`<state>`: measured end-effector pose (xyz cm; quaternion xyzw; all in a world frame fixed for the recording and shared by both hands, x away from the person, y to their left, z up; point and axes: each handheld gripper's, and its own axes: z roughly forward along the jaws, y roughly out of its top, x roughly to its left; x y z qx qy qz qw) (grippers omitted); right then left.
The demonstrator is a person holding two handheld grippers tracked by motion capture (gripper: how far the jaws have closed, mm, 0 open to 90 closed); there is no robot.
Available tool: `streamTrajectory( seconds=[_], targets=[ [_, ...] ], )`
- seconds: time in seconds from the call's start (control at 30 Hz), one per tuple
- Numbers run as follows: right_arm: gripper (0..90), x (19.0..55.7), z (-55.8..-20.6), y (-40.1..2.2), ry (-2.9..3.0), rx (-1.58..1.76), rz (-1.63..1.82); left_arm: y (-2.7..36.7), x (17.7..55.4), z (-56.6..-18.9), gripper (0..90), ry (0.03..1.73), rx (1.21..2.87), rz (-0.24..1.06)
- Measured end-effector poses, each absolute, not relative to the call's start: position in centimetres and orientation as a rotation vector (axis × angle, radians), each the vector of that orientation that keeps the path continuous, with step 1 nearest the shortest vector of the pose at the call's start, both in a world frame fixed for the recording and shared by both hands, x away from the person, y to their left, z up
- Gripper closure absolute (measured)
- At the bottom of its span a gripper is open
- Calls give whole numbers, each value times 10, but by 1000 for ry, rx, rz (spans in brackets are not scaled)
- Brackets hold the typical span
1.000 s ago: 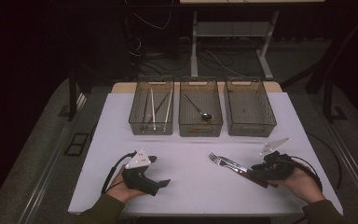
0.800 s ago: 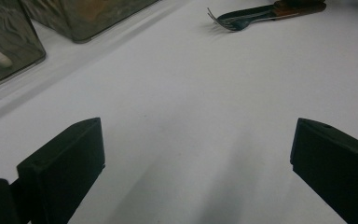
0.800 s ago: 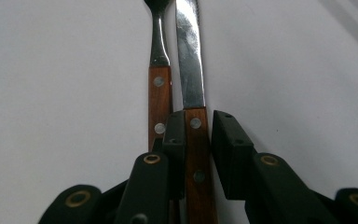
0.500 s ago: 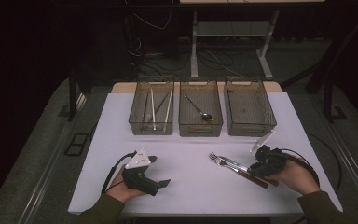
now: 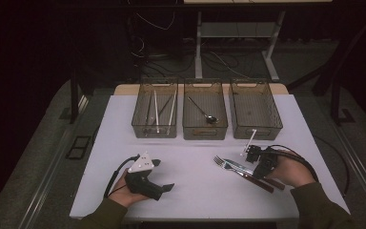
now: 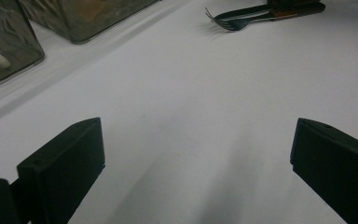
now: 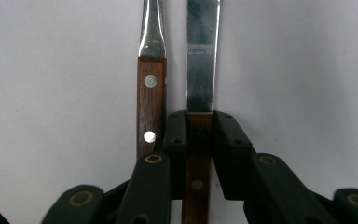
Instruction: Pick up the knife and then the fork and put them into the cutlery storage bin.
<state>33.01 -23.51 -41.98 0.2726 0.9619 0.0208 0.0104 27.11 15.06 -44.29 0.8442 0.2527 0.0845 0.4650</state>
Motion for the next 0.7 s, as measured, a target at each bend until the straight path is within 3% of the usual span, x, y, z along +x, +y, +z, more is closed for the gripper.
streamTrajectory(
  seconds=[0.7],
  targets=[
    [776, 333, -409, -262, 2884, 1041, 431, 150, 271, -443, 16, 618, 2072, 203]
  ],
)
